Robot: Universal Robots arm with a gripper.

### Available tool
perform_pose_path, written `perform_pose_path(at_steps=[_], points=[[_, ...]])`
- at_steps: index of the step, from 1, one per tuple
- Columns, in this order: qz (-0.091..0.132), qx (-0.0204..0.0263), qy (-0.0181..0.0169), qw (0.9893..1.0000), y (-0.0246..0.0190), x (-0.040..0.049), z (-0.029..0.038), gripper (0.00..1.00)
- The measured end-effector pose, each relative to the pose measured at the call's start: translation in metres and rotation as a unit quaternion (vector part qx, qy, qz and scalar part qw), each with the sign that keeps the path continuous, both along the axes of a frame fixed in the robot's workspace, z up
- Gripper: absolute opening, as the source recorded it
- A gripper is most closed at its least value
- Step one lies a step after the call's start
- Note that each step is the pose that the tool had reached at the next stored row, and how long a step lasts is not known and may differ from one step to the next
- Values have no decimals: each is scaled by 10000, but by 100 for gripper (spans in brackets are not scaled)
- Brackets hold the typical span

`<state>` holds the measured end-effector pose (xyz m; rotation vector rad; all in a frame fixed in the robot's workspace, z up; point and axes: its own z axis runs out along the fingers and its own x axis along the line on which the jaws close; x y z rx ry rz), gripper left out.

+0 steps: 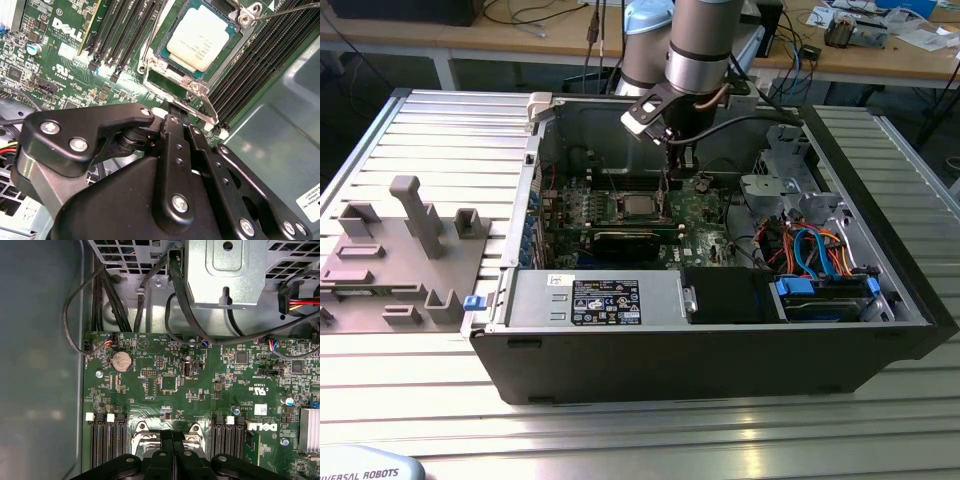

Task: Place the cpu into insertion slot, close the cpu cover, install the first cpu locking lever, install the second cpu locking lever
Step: 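Close the cpu cover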

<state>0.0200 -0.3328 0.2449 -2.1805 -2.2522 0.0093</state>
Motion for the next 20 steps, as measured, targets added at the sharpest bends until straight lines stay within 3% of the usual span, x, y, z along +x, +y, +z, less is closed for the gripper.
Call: perform_pose_path(at_steps=[20], points=[[0, 0, 0, 10000, 0, -67, -5, 11]])
